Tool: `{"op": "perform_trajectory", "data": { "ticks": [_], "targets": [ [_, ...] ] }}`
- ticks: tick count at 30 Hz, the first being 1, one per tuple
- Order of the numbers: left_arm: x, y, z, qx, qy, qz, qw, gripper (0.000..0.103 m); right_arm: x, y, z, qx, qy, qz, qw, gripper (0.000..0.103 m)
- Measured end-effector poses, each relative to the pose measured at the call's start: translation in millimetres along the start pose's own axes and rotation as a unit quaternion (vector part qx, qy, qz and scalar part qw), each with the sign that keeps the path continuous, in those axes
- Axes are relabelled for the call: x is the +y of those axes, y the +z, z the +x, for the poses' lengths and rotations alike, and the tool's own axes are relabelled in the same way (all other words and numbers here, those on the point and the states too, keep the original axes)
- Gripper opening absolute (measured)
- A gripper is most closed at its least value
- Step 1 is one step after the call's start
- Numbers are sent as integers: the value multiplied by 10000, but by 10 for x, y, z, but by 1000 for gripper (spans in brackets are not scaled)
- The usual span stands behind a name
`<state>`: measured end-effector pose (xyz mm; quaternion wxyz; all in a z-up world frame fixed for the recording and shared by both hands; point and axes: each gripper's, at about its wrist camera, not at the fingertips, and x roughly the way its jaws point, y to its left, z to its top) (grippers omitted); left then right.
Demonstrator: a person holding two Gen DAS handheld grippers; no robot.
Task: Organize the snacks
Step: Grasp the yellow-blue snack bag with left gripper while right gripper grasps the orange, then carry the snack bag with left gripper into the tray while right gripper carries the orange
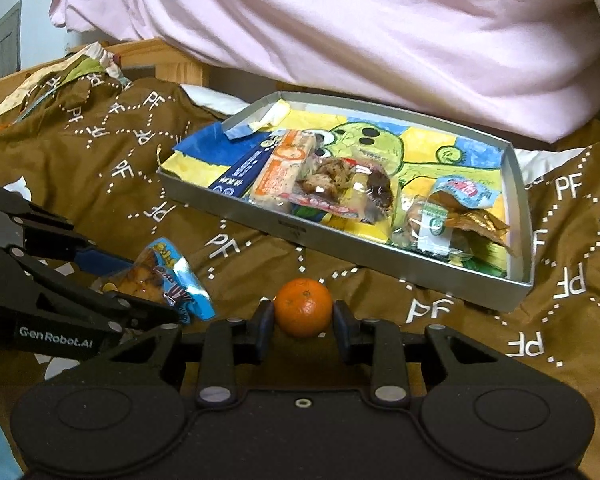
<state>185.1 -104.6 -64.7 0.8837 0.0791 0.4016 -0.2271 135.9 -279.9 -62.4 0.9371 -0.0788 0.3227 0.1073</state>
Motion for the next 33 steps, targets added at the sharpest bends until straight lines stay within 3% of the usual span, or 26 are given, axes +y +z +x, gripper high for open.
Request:
{"op": "perform_trajectory", "data": {
  "ticks": [8, 9, 11, 16, 23, 25, 27, 29, 32, 33],
  "targets": [
    [63, 35, -89, -123, 33, -209, 9997, 47, -1, -4, -85, -167, -138, 25, 9998, 34],
    [74, 47, -108, -145, -14, -255, 9996, 37, 11, 1, -92, -195, -152, 11, 9997, 34],
    [90, 77, -132, -169, -54, -327, 9993, 30, 28, 7, -108, -256, -165, -22, 9995, 34],
    [124, 73, -66, -68, -69, -354, 9993, 30, 54, 3, -101, -231, -163, -76, 9996, 34],
    [227, 47, 43, 65, -174, -575, 9982, 41, 55, 5, -88, -196, -152, -59, 9997, 34],
    [242, 45, 82, 129, -215, -590, 9979, 51, 58, 5, -91, -200, -141, -66, 9997, 34],
    [237, 38, 144, 226, -224, -533, 9981, 68, 58, 7, -95, -208, -140, -60, 9997, 34],
    [202, 24, 182, 184, -114, -342, 9992, 74, 55, 8, -98, -214, -143, -47, 9997, 34],
    [129, 3, 221, 160, 51, 16, 9999, 75, 53, 8, -99, -221, -145, -38, 9996, 34],
    [119, -4, 225, 158, 76, 73, 9998, 69, 56, 9, -98, -223, -147, -39, 9996, 34]
  ]
}}
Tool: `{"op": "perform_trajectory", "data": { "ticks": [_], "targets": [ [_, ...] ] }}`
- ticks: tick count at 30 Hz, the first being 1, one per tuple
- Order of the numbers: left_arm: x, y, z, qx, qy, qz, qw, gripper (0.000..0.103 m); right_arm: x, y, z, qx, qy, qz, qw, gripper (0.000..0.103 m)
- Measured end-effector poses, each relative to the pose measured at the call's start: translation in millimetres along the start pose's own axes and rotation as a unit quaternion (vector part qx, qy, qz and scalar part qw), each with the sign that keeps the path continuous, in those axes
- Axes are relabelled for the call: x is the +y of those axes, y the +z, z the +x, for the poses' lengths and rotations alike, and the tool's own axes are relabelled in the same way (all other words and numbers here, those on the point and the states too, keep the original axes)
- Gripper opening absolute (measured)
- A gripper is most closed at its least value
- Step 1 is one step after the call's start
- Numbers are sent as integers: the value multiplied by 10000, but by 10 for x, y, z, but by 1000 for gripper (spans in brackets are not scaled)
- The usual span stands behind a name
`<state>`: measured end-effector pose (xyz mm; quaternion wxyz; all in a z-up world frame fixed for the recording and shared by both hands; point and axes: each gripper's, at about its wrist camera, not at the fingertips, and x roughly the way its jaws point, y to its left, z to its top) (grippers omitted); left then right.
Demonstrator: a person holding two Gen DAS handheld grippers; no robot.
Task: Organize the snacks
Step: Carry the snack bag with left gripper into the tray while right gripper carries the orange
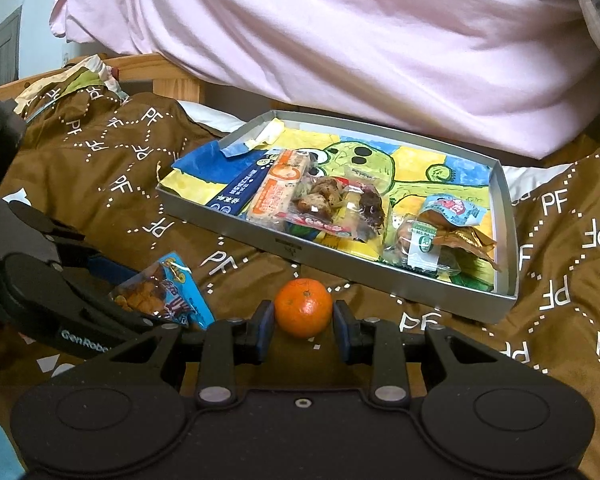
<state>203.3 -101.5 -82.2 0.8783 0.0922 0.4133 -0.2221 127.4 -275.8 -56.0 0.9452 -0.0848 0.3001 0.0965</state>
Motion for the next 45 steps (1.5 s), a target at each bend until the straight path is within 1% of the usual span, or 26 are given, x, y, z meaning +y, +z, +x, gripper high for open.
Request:
{"op": "perform_trajectory", "data": {
  "ticks": [1, 2, 5, 6, 7, 8, 11, 15, 17, 20, 24, 30, 32, 35, 39, 43, 45],
  "targets": [
    [-9, -5, -2, -11, 31, 54, 10000, 64, 0, 0, 0, 0, 3, -2, 10000, 34],
    [-18, -7, -11, -26, 15, 101, 9999, 54, 0, 0, 1, 1, 5, -2, 10000, 34],
    [-33, 8, -39, -34, 25, 111, 9999, 50, 11, 0, 6, -9, 14, -35, 10000, 34],
    [-37, 7, -55, -64, 41, 104, 9999, 47, 19, 1, 6, -13, 16, -47, 10000, 34],
    [-39, 5, -75, -97, 31, 84, 9999, 40, 22, 1, 3, -26, 13, -58, 10000, 34],
    [-33, 17, -96, -126, 0, 48, 9999, 29, 24, 2, -1, -45, 11, -63, 10000, 34],
    [0, 56, -173, -282, 12, -83, 9996, 28, 23, 9, -10, -98, 25, -55, 9999, 34],
    [56, 54, -135, -244, 95, -183, 9995, 28, 38, 5, -7, -92, 19, -101, 9999, 34],
    [92, 51, -147, -315, 82, -307, 9990, 28, 41, 9, -10, -115, 20, -104, 9999, 34],
    [133, 88, -275, -642, 73, -477, 9968, 28, 33, 21, -6, -192, 51, -70, 9998, 34],
    [187, 223, -444, -945, 89, -608, 9936, 28, 62, 44, 22, -346, 142, -62, 9993, 34],
    [282, 573, -518, -1403, 211, -495, 9886, 28, 128, 206, 16, -924, 201, -131, 9954, 34],
    [308, 689, -499, -1529, 242, -456, 9869, 28, 117, 301, 60, -1110, 161, -26, 9937, 34],
    [394, 882, -435, -1669, 104, -484, 9847, 29, 80, 440, 181, -1284, 136, 114, 9916, 34],
    [465, 1015, -311, -1845, 44, -358, 9822, 29, 38, 575, 390, -1394, 12, 51, 9902, 34],
    [553, 1090, -109, -1790, -131, -428, 9828, 29, -29, 693, 647, -1344, -116, 158, 9907, 34],
    [569, 1108, -9, -1735, -157, -414, 9838, 29, -35, 741, 787, -1294, -213, 219, 9911, 34]
  ]
}}
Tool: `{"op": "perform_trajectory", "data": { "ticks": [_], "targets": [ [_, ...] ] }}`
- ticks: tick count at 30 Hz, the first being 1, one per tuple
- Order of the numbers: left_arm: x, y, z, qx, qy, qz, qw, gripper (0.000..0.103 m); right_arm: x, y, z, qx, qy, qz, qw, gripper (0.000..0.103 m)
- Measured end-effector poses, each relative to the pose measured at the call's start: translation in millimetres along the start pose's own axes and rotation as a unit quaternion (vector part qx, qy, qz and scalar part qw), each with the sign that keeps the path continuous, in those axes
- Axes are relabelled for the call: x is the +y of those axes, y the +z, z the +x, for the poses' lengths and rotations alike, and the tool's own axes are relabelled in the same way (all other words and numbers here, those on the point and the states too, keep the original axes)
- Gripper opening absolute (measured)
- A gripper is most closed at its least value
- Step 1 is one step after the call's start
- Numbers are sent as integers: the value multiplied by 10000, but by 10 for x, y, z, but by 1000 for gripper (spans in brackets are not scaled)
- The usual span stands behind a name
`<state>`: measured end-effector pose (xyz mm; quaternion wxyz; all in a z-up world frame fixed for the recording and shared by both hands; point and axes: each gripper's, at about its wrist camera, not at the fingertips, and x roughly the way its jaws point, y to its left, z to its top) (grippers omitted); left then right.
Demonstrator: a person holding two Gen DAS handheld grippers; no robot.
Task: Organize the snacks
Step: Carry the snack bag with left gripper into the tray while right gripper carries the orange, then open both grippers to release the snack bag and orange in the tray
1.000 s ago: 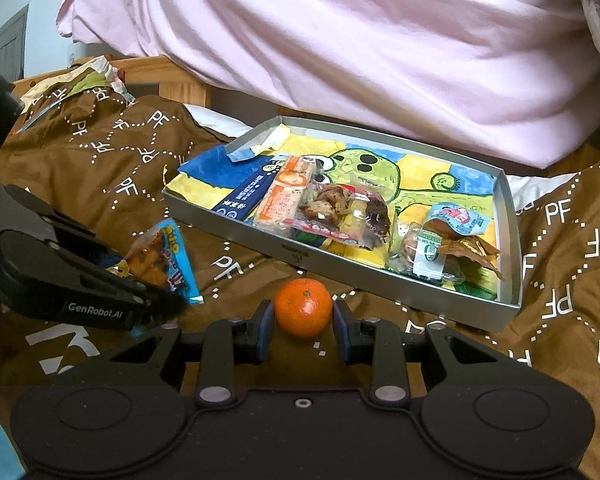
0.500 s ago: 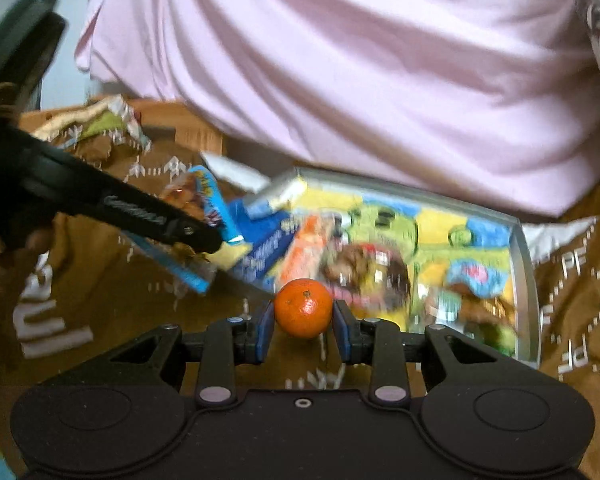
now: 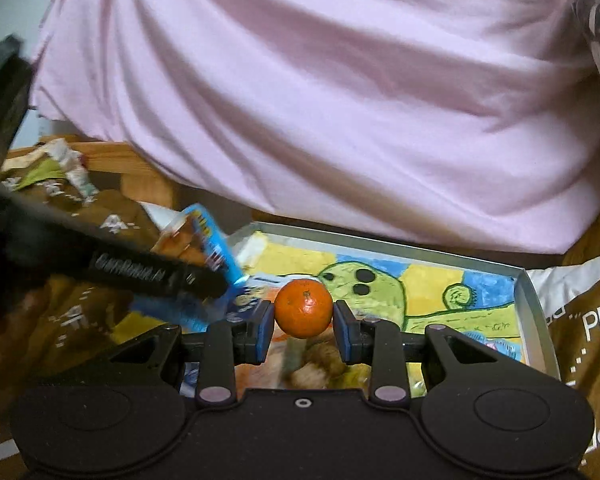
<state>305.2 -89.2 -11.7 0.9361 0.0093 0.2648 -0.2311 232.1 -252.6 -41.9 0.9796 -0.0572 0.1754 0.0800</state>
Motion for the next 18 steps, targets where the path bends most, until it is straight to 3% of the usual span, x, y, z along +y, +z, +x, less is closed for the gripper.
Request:
{"op": "perform_trajectory", "data": {
  "ticks": [6, 12, 18],
  "targets": [
    [8, -117, 223, 343, -48, -59, 9994, 29, 10, -28, 355, 188, -87, 195, 9996, 34],
    [105, -135, 277, 389, -134, -324, 9986, 30, -17, -80, 497, 359, -45, 208, 9991, 34],
    [99, -128, 273, 394, -93, -286, 9988, 31, -9, -90, 515, 399, -4, 252, 9989, 34]
  ]
}}
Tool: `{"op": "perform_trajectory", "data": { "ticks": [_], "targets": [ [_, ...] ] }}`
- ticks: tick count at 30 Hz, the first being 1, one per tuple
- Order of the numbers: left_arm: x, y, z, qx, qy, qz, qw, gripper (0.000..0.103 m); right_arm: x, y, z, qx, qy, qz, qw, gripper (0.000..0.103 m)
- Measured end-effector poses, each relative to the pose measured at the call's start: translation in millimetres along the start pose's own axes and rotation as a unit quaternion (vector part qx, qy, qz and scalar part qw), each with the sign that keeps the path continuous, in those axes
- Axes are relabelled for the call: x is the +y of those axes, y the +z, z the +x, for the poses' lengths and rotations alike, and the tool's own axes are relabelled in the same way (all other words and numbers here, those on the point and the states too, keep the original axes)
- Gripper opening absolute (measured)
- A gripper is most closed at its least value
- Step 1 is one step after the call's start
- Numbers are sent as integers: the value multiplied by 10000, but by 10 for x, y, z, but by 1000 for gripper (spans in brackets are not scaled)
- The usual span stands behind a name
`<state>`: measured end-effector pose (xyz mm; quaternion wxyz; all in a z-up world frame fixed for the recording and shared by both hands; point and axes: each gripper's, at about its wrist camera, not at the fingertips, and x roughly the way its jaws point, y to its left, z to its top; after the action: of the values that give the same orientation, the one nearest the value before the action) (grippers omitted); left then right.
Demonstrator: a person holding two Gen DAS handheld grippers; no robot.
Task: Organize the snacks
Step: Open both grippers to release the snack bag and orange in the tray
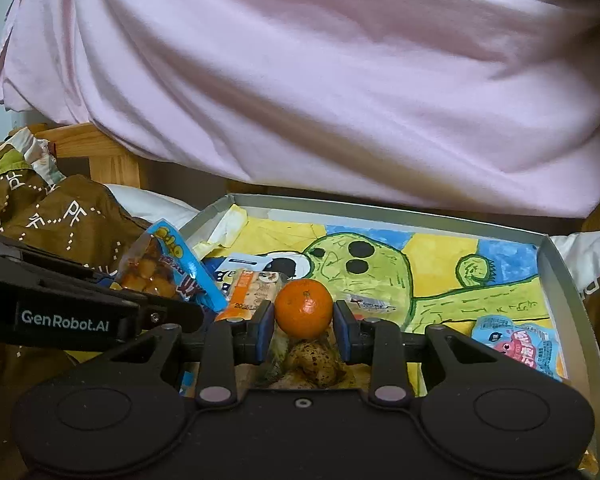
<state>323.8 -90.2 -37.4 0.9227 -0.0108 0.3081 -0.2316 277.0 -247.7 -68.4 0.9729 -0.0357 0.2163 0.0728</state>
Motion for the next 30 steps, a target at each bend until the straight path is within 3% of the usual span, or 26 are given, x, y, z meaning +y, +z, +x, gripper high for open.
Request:
{"op": "perform_trajectory", "data": {
  "ticks": [18, 27, 30],
  "targets": [
    [58, 1, 4, 45, 94, -81, 9999, 41, 55, -70, 70, 35, 53, -37, 10000, 38],
    [66, 9, -44, -3, 225, -156, 9996, 67, 1, -66, 42, 8, -20, 22, 10000, 48],
    [68, 0, -79, -62, 274, -181, 9994, 73, -16, -57, 1, -33, -83, 59, 9999, 57]
  ]
}}
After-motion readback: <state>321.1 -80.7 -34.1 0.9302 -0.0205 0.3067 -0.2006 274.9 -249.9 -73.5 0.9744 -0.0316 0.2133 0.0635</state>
